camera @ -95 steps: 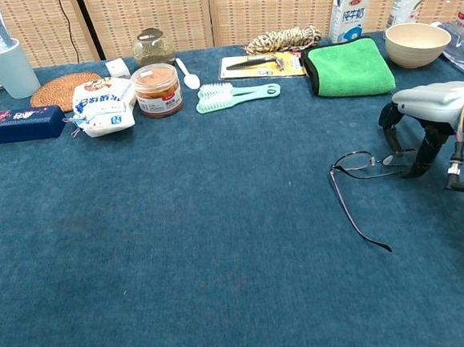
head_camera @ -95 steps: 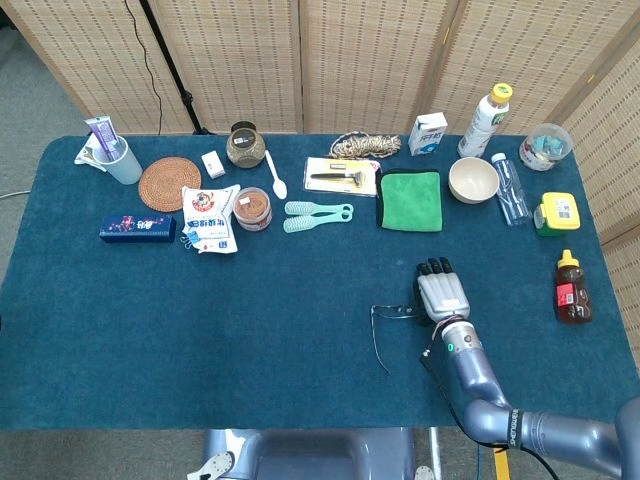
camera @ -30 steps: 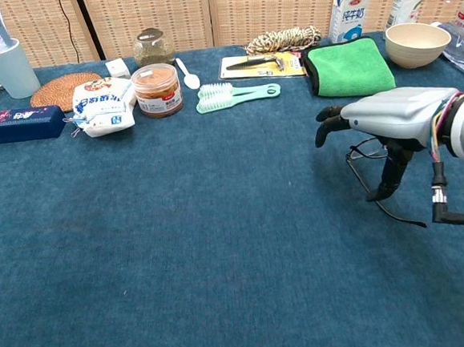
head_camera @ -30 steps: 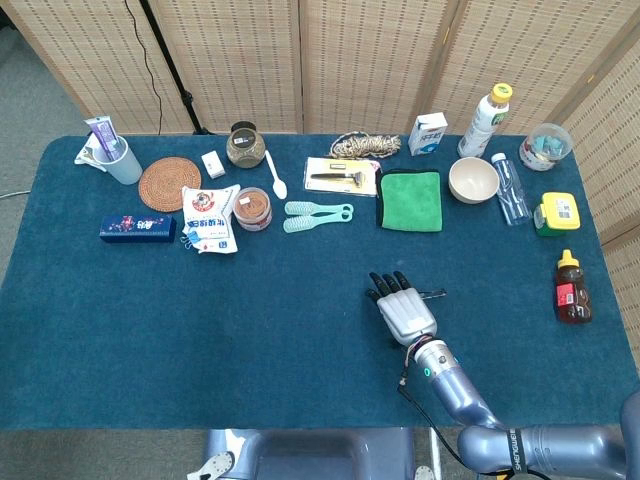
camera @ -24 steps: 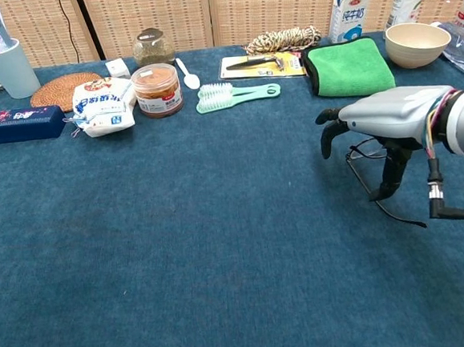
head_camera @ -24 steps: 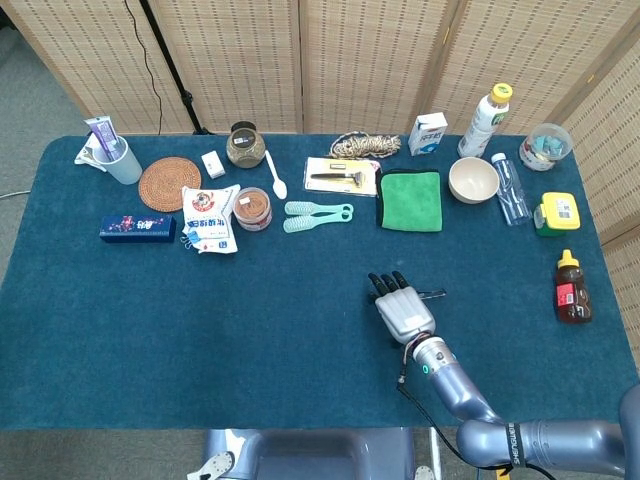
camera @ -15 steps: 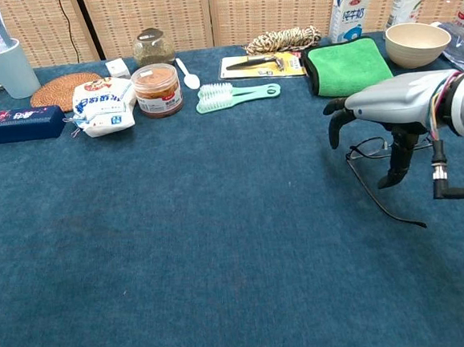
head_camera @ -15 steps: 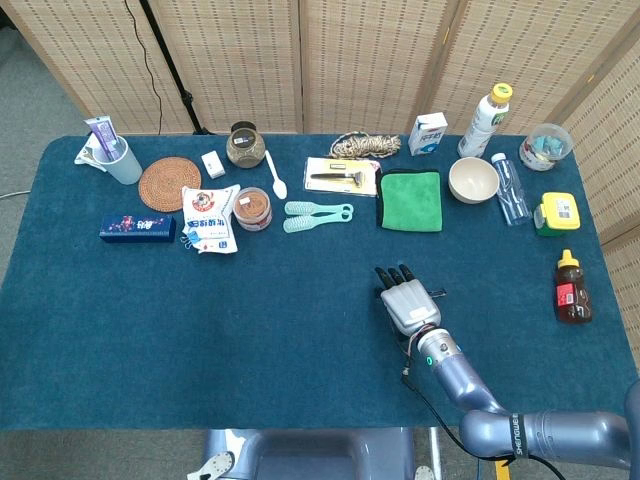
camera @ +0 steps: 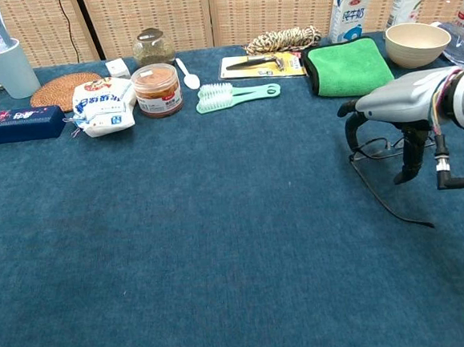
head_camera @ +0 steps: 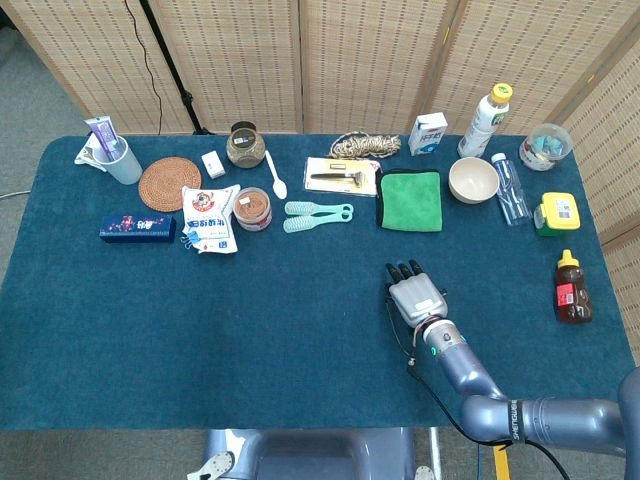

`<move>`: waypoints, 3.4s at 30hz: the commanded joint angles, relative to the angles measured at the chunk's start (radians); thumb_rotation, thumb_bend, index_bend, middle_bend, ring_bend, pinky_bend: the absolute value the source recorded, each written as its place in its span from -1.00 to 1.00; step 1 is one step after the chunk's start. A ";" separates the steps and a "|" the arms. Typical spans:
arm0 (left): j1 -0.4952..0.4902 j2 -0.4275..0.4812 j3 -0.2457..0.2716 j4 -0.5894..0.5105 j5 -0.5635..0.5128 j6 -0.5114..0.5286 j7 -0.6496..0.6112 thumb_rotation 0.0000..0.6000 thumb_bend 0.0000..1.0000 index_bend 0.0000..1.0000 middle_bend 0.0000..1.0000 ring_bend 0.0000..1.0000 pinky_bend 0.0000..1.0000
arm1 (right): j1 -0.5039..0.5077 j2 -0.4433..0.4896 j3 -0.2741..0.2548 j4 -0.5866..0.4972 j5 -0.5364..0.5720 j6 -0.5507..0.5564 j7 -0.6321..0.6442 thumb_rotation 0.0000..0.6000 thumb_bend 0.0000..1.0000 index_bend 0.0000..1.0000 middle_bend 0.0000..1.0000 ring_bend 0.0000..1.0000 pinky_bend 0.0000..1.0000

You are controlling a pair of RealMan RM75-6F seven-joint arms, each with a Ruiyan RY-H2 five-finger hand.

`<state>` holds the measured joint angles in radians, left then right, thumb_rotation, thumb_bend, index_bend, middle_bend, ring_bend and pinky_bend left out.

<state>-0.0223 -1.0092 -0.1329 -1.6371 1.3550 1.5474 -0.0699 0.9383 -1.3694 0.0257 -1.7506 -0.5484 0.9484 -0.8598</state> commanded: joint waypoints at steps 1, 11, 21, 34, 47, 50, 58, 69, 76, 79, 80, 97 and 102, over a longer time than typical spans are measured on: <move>-0.001 0.000 0.000 -0.003 0.003 0.001 0.003 0.97 -0.25 -0.60 -0.81 -0.94 -1.00 | 0.013 0.019 -0.024 -0.013 0.018 0.004 -0.021 1.00 -0.60 -0.36 -1.00 -1.00 -1.00; -0.006 0.001 -0.001 -0.022 0.014 0.004 0.020 0.98 -0.25 -0.60 -0.81 -0.94 -1.00 | 0.008 0.065 -0.079 -0.057 -0.001 0.027 -0.027 1.00 -0.60 -0.32 -0.99 -1.00 -1.00; -0.011 0.000 0.000 -0.034 0.023 0.004 0.030 0.98 -0.25 -0.60 -0.82 -0.94 -1.00 | -0.017 0.087 -0.091 -0.072 -0.037 0.052 0.022 1.00 -0.60 -0.39 -0.99 -1.00 -1.00; -0.019 -0.009 0.001 -0.016 0.022 -0.012 0.015 0.97 -0.25 -0.60 -0.82 -0.94 -1.00 | -0.032 0.035 -0.018 -0.090 0.050 0.158 0.058 1.00 -0.61 -0.54 -1.00 -1.00 -1.00; -0.024 -0.014 0.001 0.000 0.025 -0.016 -0.002 0.97 -0.25 -0.60 -0.82 -0.94 -1.00 | -0.056 -0.016 0.004 -0.102 0.110 0.244 0.052 1.00 -0.62 -0.57 -1.00 -1.00 -1.00; -0.024 -0.013 0.001 0.001 0.026 -0.016 -0.002 0.97 -0.25 -0.60 -0.82 -0.94 -1.00 | -0.065 -0.029 0.007 -0.092 0.112 0.255 0.058 1.00 -0.62 -0.57 -1.00 -1.00 -1.00; -0.031 -0.008 -0.001 -0.009 0.034 -0.018 0.004 0.98 -0.25 -0.60 -0.82 -0.94 -1.00 | -0.105 -0.081 0.011 -0.043 0.116 0.296 0.077 1.00 -0.62 -0.58 -1.00 -1.00 -1.00; -0.034 -0.003 -0.002 -0.016 0.038 -0.014 0.005 0.97 -0.25 -0.60 -0.82 -0.94 -1.00 | -0.141 -0.116 0.031 -0.021 0.107 0.321 0.077 1.00 -0.62 -0.59 -1.00 -1.00 -1.00; -0.035 -0.004 -0.002 -0.010 0.036 -0.017 -0.003 0.97 -0.25 -0.60 -0.82 -0.95 -1.00 | -0.152 -0.123 0.043 -0.030 0.110 0.333 0.064 1.00 -0.62 -0.59 -1.00 -1.00 -1.00; -0.035 -0.003 -0.001 -0.007 0.037 -0.017 -0.006 0.97 -0.25 -0.60 -0.82 -0.95 -1.00 | -0.160 -0.136 0.043 -0.026 0.111 0.332 0.063 1.00 -0.62 -0.60 -1.00 -1.00 -1.00; -0.035 -0.003 -0.002 -0.006 0.037 -0.017 -0.007 0.97 -0.25 -0.60 -0.82 -0.95 -1.00 | -0.163 -0.141 0.045 -0.022 0.111 0.331 0.064 1.00 -0.62 -0.60 -1.00 -1.00 -1.00; -0.037 -0.005 0.001 -0.007 0.038 -0.018 -0.003 0.97 -0.25 -0.60 -0.82 -0.96 -1.00 | -0.195 -0.159 0.070 0.029 0.112 0.333 0.050 1.00 -0.62 -0.61 -1.00 -1.00 -1.00; -0.042 -0.008 -0.001 -0.008 0.040 -0.020 0.002 0.97 -0.25 -0.60 -0.82 -0.96 -1.00 | -0.204 -0.151 0.077 0.029 0.121 0.337 0.040 1.00 -0.62 -0.59 -1.00 -1.00 -1.00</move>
<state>-0.0646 -1.0170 -0.1333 -1.6450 1.3950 1.5270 -0.0684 0.7356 -1.5215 0.1019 -1.7219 -0.4284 1.2851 -0.8190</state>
